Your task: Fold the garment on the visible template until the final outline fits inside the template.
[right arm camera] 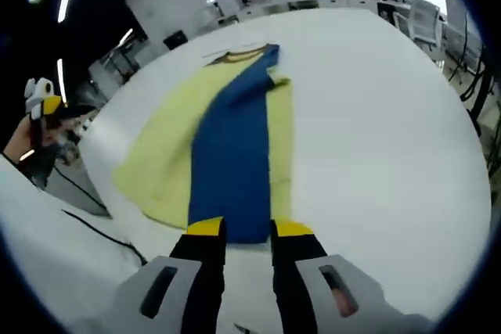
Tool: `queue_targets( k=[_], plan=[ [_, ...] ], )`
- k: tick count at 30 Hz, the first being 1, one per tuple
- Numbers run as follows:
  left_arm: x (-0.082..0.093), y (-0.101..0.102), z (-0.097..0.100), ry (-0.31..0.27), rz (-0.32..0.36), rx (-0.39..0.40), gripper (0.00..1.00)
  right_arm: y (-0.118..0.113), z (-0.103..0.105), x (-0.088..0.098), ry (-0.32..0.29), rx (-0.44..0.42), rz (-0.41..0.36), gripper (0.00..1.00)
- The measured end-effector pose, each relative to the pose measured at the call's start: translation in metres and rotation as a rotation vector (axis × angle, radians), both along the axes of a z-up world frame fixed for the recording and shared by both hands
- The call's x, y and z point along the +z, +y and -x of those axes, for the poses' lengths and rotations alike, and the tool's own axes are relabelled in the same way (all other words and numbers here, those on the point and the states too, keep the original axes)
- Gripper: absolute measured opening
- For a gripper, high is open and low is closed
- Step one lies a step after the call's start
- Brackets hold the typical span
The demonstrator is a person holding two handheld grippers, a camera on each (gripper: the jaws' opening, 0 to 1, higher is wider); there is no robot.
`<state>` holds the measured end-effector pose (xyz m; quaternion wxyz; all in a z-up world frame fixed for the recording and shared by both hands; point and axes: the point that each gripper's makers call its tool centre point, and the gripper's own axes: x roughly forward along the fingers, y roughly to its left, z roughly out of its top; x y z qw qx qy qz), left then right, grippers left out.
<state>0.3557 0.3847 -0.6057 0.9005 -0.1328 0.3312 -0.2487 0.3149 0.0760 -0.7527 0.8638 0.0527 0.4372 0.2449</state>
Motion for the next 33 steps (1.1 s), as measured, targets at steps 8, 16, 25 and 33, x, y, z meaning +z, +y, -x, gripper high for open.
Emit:
queue_targets(
  k=[8,16,25,33],
  plan=[
    [-0.002,0.002,0.001,0.005,0.001,0.01,0.99,-0.002,0.001,-0.009,0.022,0.024,0.058,0.2],
    [-0.002,0.003,0.001,0.007,0.001,0.01,0.99,-0.003,0.002,-0.014,0.029,0.037,0.09,0.13],
    [-0.002,0.003,-0.001,0.011,-0.002,0.006,0.99,-0.007,0.001,-0.016,0.023,0.059,0.123,0.04],
    [-0.002,0.002,-0.001,0.012,0.0,0.003,0.99,-0.005,0.001,-0.015,-0.014,0.101,0.174,0.02]
  ],
)
